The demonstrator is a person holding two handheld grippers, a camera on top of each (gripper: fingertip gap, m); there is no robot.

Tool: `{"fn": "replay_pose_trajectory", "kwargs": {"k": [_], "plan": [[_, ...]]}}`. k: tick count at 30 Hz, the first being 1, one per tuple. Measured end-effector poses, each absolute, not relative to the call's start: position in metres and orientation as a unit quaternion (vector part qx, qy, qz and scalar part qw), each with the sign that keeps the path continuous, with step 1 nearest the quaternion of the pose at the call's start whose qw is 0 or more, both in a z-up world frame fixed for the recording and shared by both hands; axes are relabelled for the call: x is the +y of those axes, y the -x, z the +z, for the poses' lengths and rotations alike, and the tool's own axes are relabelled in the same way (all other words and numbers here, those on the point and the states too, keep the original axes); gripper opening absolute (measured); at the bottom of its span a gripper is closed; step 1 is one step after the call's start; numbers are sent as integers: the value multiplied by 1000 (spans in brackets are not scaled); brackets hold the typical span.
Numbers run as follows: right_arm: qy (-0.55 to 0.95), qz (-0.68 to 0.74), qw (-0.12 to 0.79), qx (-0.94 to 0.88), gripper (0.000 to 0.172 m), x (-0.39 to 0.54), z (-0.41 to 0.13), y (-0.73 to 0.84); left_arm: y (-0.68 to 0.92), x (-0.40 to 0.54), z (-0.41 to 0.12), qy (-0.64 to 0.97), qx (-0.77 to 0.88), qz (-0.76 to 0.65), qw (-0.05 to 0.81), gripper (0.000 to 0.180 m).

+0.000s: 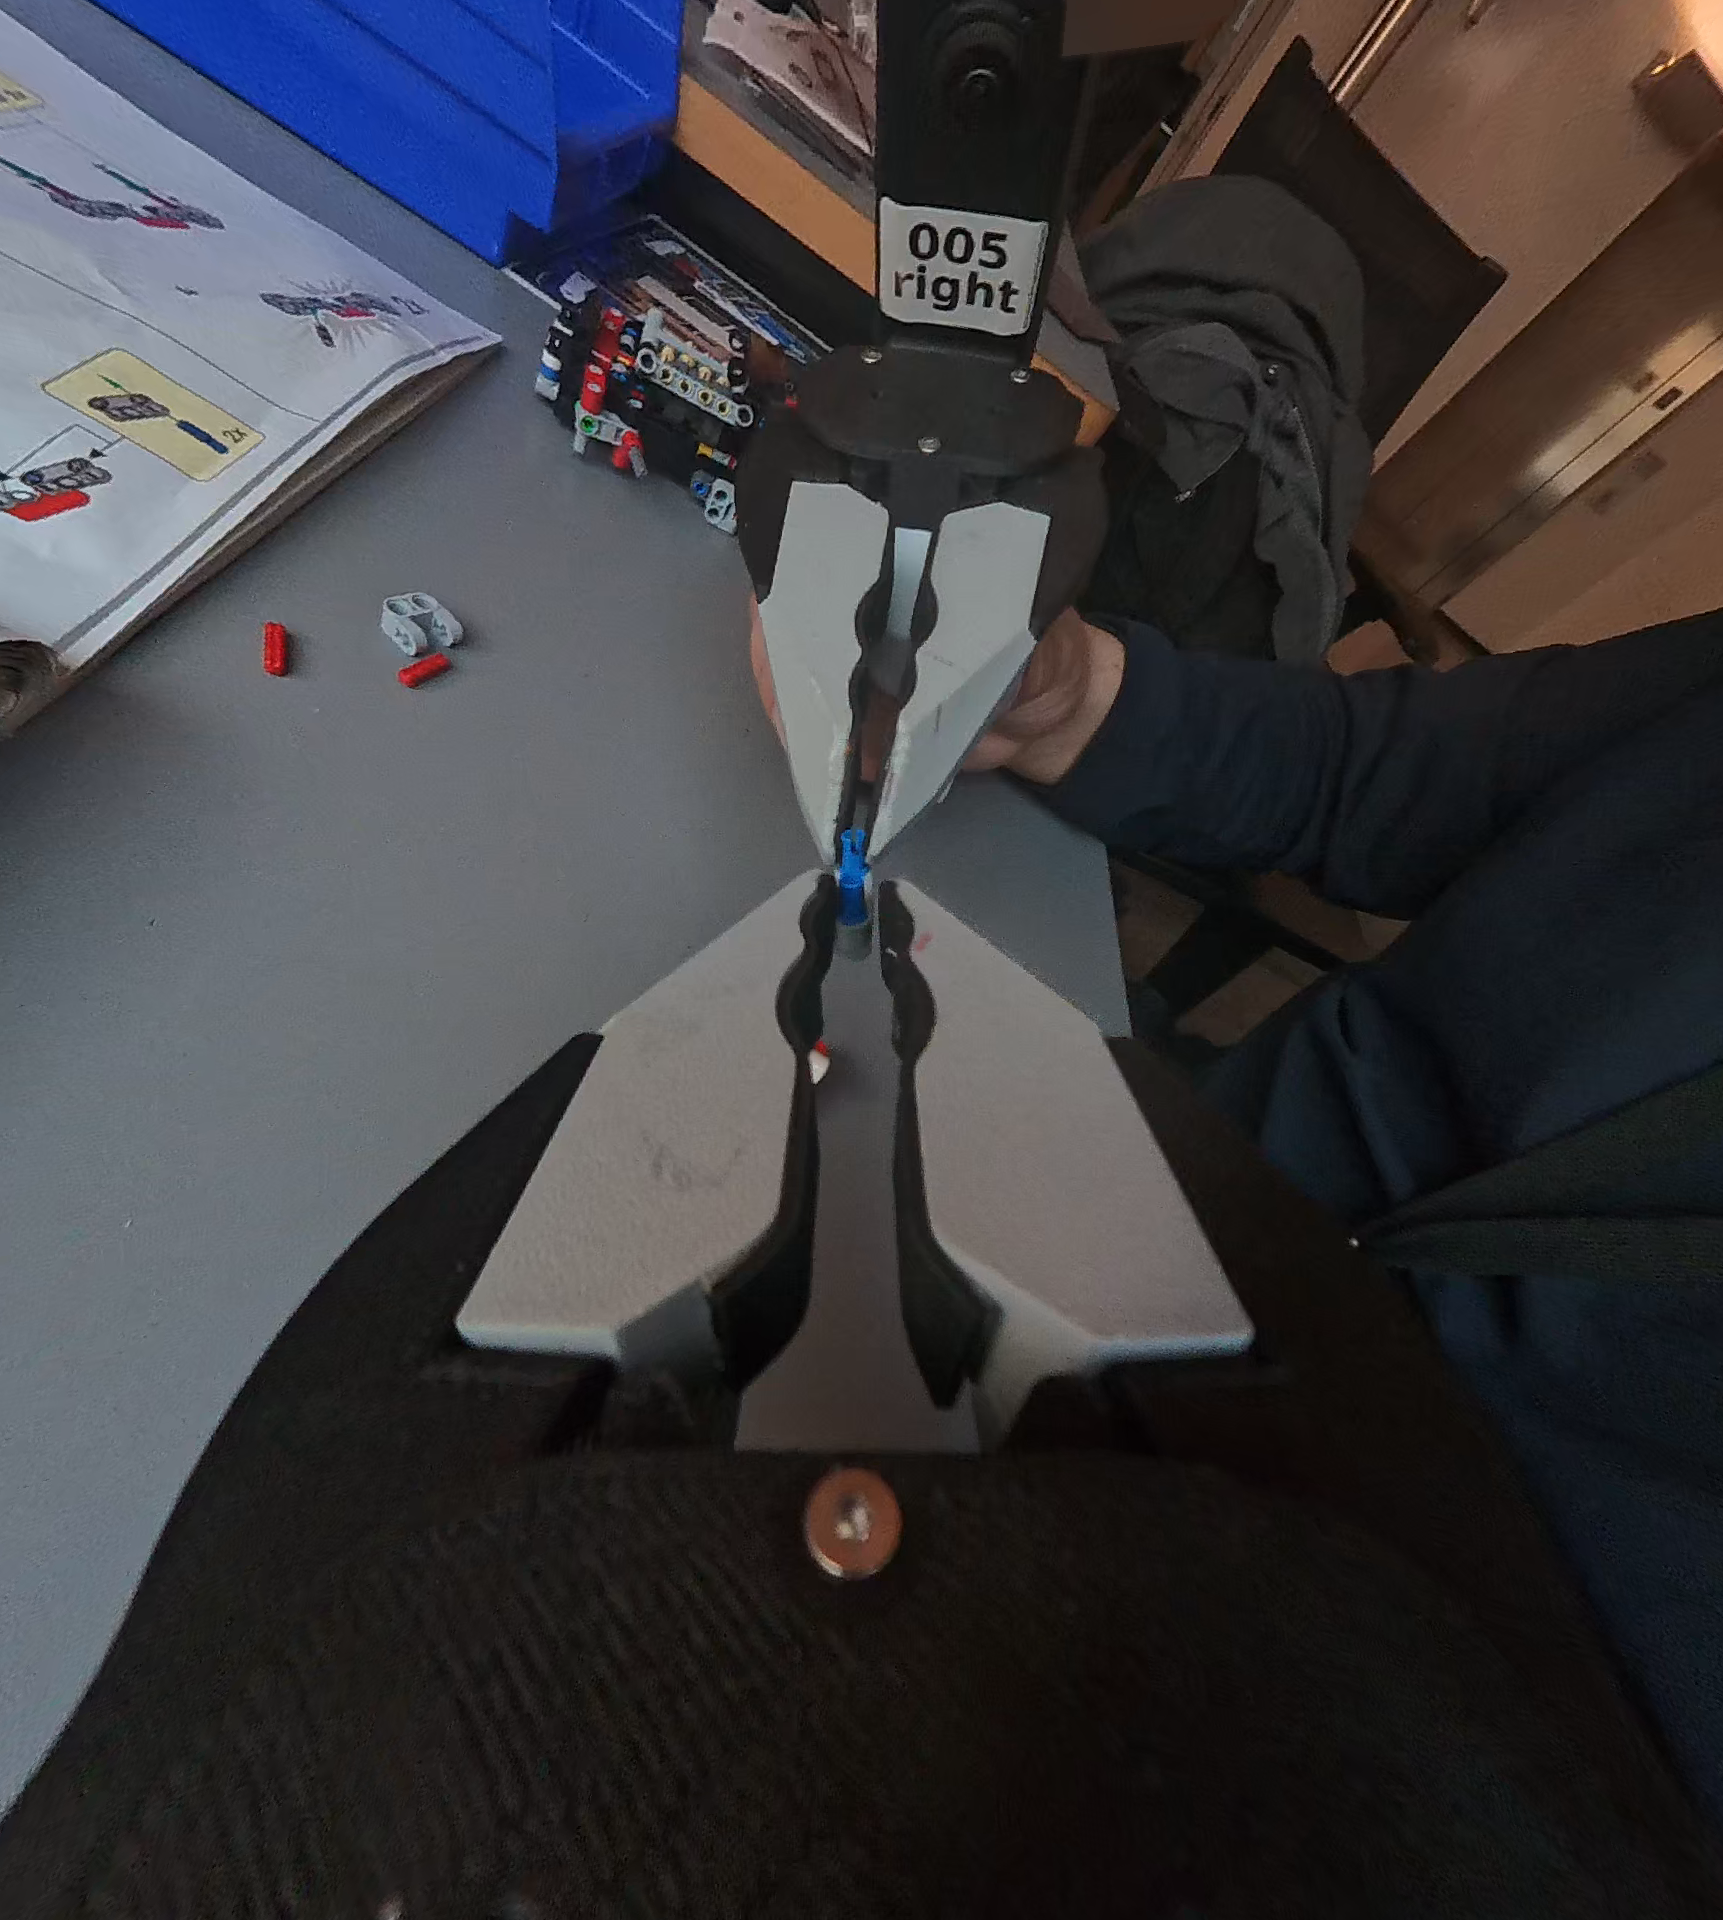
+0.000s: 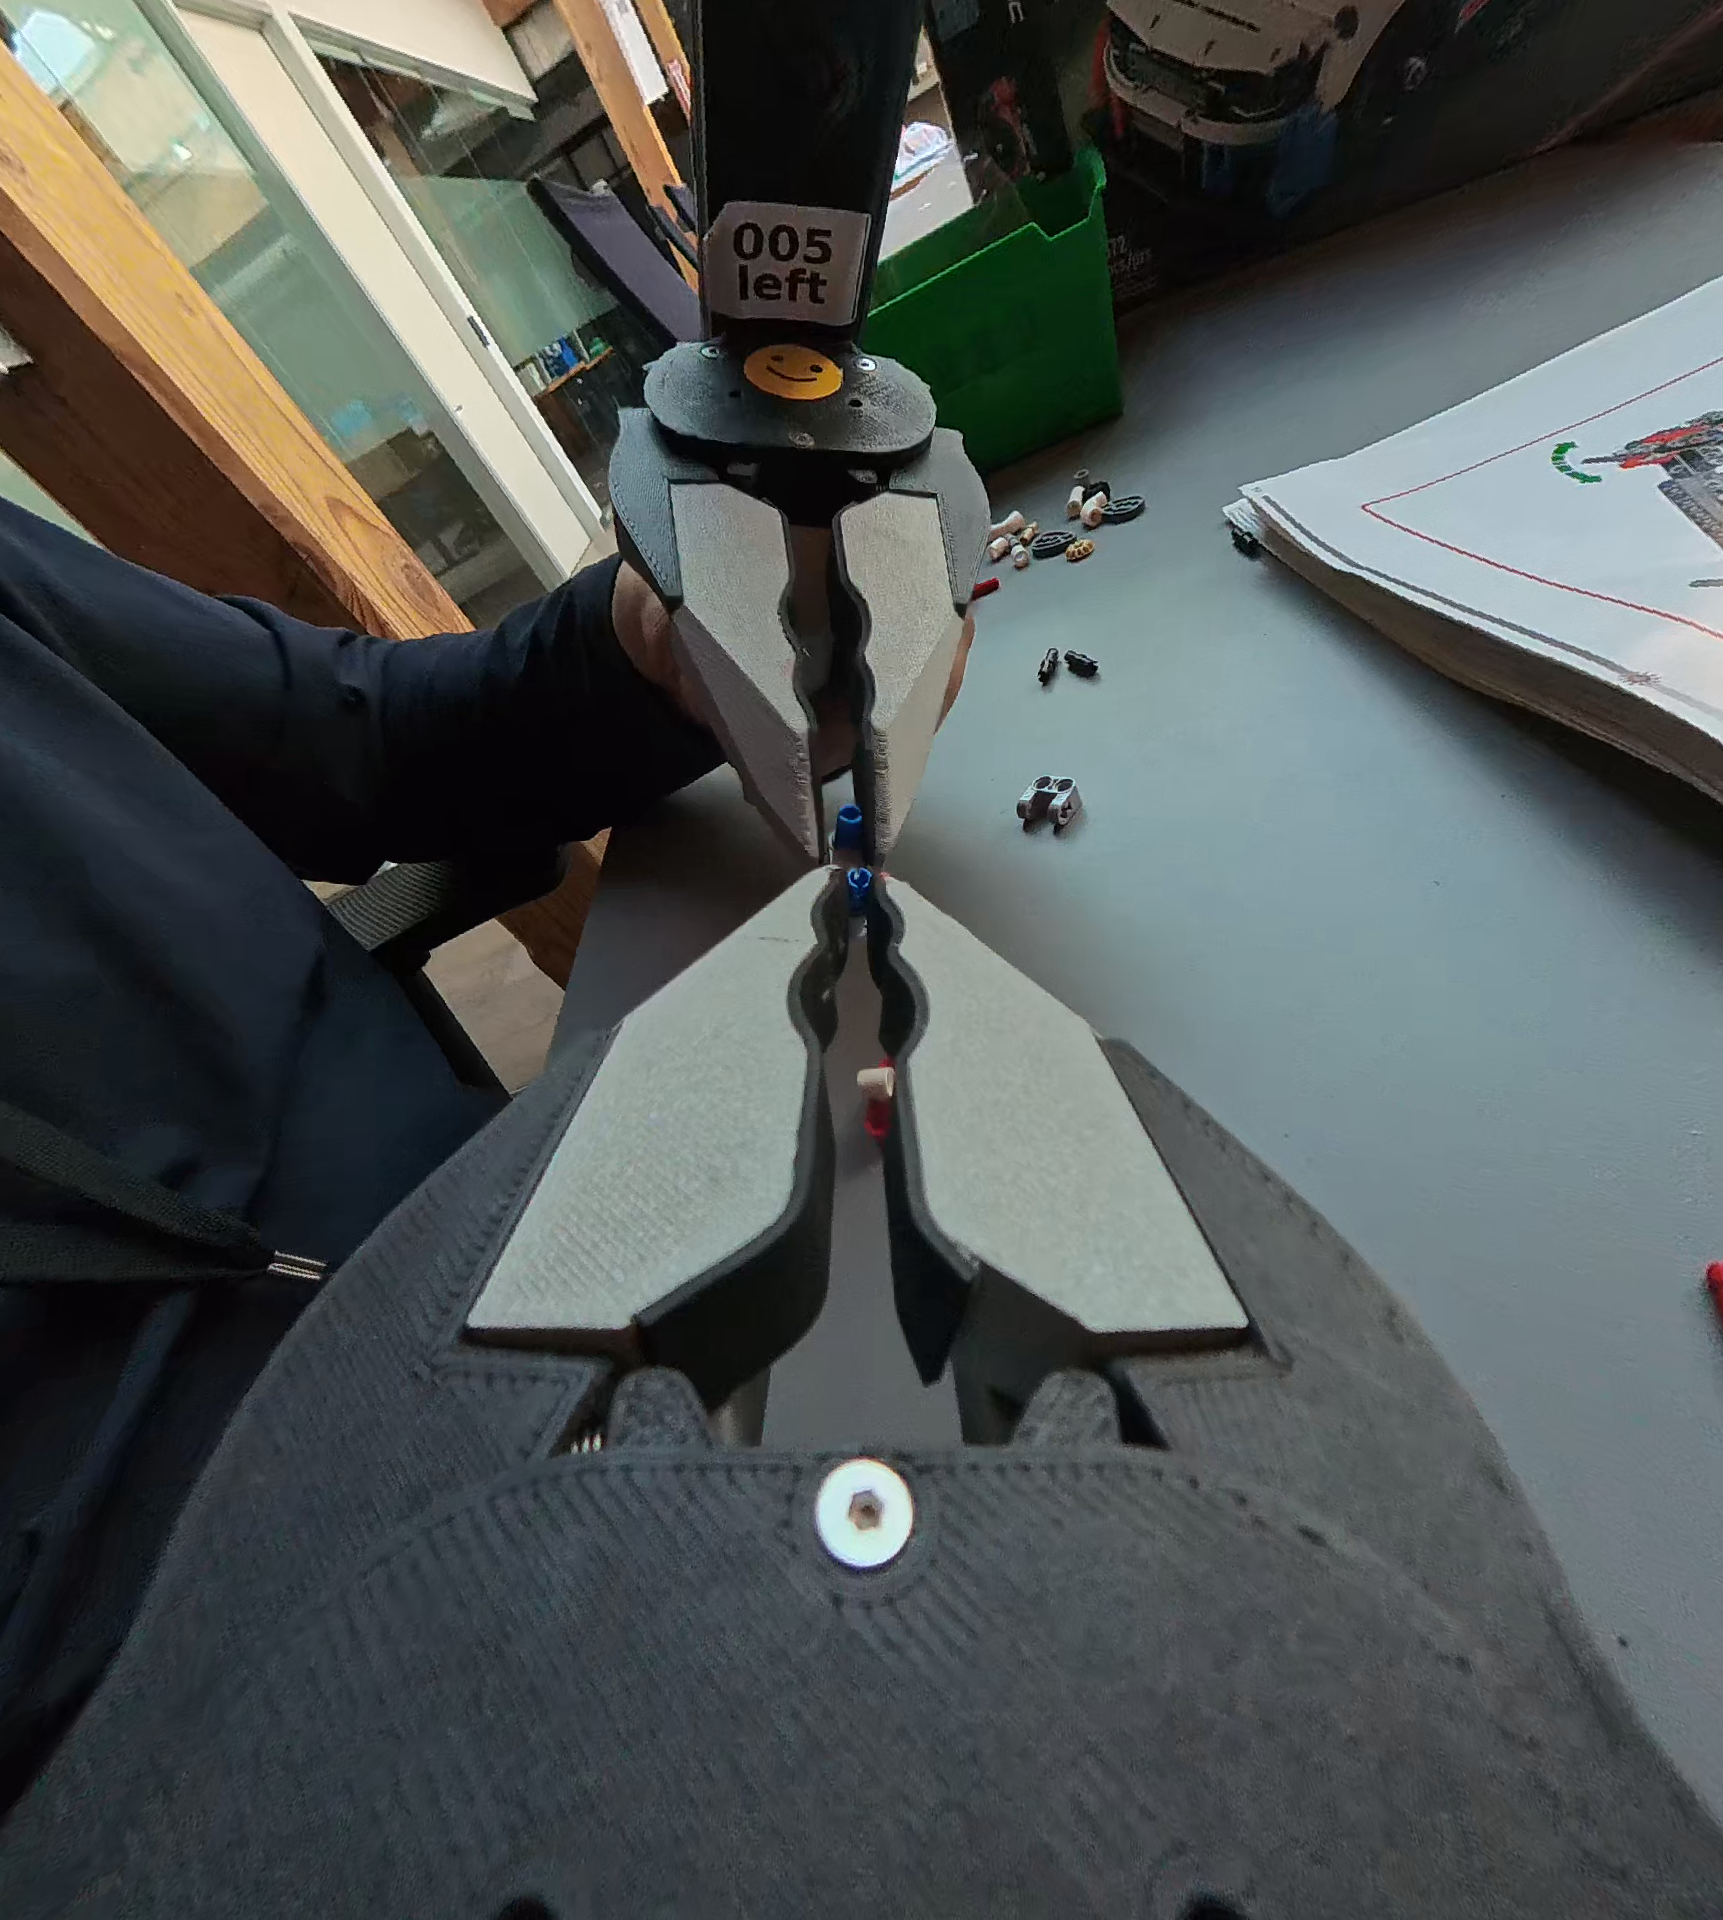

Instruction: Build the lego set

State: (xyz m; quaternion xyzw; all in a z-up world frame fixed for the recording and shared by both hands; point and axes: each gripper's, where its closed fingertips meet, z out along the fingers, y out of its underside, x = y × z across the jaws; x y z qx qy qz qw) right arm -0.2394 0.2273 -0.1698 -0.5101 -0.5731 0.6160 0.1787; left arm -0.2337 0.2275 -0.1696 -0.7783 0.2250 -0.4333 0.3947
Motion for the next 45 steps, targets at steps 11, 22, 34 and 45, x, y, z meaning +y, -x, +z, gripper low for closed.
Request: {"fn": "replay_pose_trajectory", "kwargs": {"k": [11, 22, 34, 45], "plan": [[515, 605, 187, -578, 0, 226, -173, 242, 232, 225, -178, 789, 236, -412, 389, 4], [514, 617, 183, -567, 0, 226, -170, 243, 224, 223, -185, 794, 246, -412, 372, 8], [511, 616, 191, -568, 0, 228, -170, 242, 228, 227, -180, 787, 226, -421, 390, 6], [507, 612, 205, -571, 0, 231, -169, 240, 228, 232, -179, 797, 227, -383, 408, 5]]}}
